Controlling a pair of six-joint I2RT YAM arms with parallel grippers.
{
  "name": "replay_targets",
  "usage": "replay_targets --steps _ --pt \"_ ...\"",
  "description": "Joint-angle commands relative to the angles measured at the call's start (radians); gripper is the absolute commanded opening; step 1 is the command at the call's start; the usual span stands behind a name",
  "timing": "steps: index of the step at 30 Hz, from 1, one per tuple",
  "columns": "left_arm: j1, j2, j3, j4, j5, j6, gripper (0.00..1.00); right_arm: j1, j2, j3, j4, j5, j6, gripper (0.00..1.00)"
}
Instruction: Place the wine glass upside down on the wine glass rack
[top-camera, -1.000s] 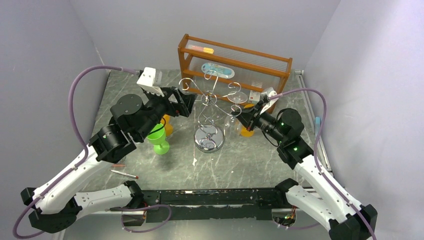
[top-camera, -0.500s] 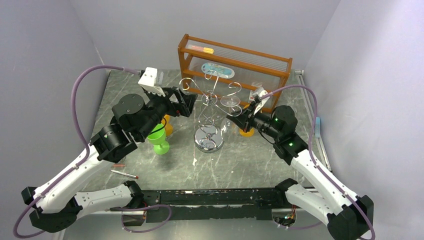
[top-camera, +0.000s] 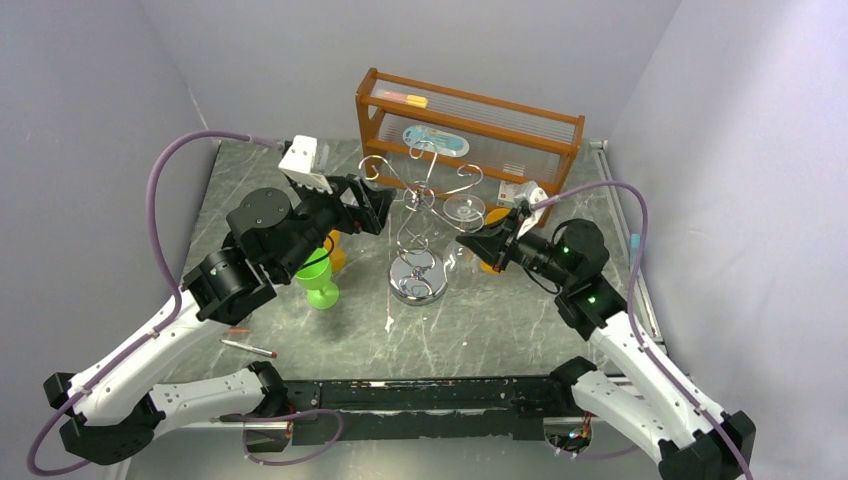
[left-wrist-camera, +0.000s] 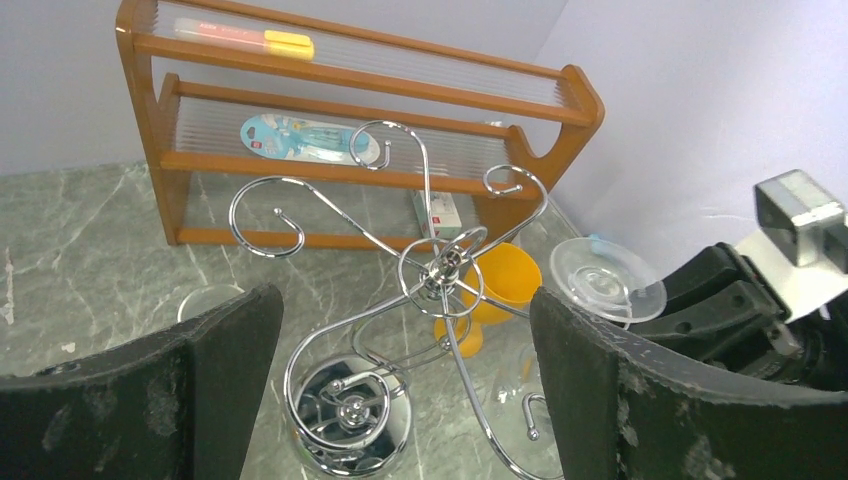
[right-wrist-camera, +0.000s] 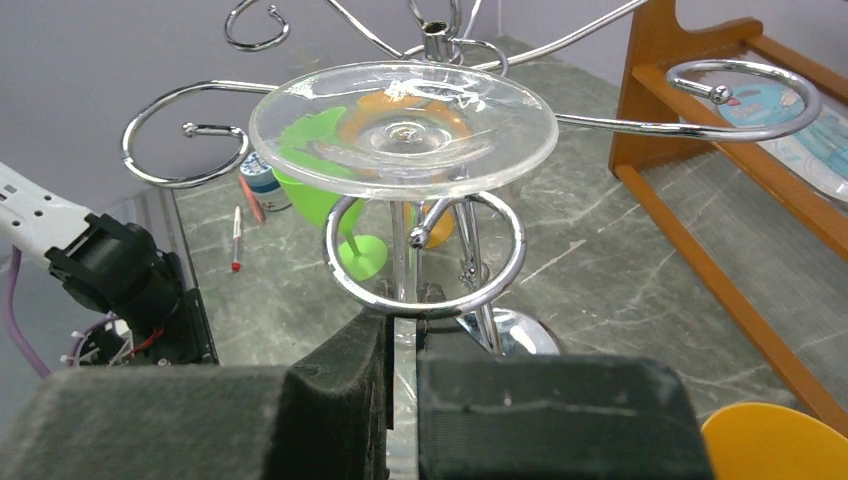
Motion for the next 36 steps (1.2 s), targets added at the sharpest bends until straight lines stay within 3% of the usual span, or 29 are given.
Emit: replay_targets --steps 1,11,18,21,26,29,36 --pt "-0.004 -0.009 -0.022 -0.004 -0.003 0.009 0.97 0.000 -0.063 -0.024 0.042 0.018 -0.017 0.00" --pt "-0.004 -0.002 -0.020 -0.001 0.011 0.010 0.97 0.000 -0.129 -0.066 0.016 0.198 0.009 0.00" --pt "-0.004 -0.003 -0.018 -0.011 0.006 0.015 0.97 0.000 -0.071 -0.031 -0.061 0.241 0.028 0.01" --pt "-0.004 -0.009 -0.011 -0.016 0.000 0.024 0.97 0.000 -0.052 -0.010 -0.081 0.244 0.030 0.07" --pt "-0.005 -0.037 -0.004 -0.026 -0.023 0.040 0.97 0.000 -0.052 0.032 -0.143 0.229 0.039 0.36" --pt "-0.004 -0.060 -0.016 -0.020 -0.028 0.049 0.97 0.000 -0.077 0.048 -0.213 0.251 0.044 0.48" --pt "-0.004 -0.093 -0.021 -0.029 -0.020 0.056 0.97 0.000 -0.185 0.075 -0.412 0.313 0.075 0.59"
